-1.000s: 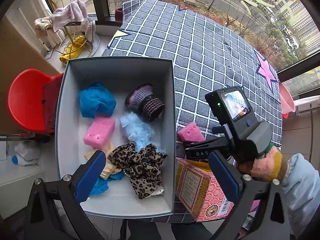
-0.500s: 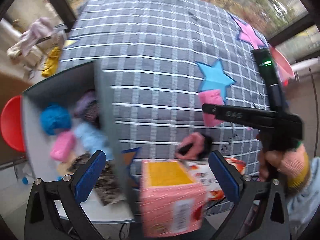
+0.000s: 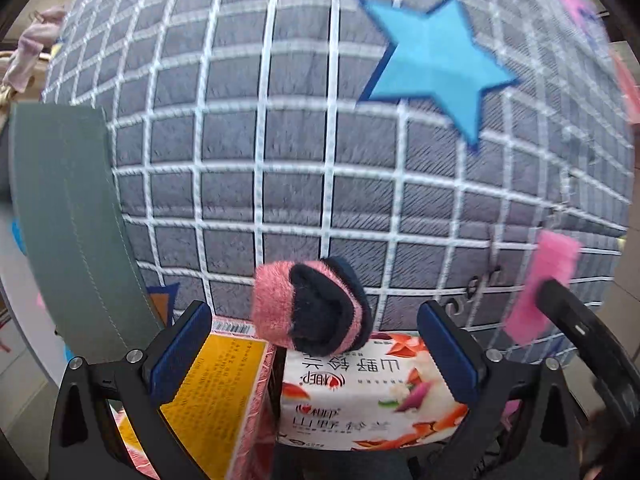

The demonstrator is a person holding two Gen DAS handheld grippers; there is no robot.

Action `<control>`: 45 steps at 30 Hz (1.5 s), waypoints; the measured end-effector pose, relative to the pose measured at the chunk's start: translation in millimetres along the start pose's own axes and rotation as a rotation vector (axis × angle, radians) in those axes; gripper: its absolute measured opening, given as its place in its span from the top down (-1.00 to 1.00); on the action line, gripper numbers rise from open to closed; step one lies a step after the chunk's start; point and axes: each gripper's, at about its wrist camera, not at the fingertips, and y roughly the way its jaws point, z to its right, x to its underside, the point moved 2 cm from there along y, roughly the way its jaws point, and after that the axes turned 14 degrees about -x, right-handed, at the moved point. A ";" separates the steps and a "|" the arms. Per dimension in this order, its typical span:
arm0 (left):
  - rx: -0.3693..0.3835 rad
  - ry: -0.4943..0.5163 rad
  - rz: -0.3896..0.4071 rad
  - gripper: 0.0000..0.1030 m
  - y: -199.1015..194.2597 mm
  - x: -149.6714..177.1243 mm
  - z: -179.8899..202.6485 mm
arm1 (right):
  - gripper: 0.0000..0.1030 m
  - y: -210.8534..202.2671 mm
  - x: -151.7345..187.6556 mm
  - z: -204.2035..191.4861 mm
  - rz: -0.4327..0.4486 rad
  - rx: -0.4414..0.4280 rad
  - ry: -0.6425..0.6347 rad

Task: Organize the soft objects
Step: 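Grasp the pink-and-black sock with the left tool while the right tool grasps the pink sponge, then carry the pink-and-black sock and pink sponge with both tools over the white box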

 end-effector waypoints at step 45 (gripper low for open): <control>0.079 0.180 0.479 0.30 -105.8 63.2 -26.9 | 0.03 -32.8 34.6 -63.8 0.097 -0.051 -0.099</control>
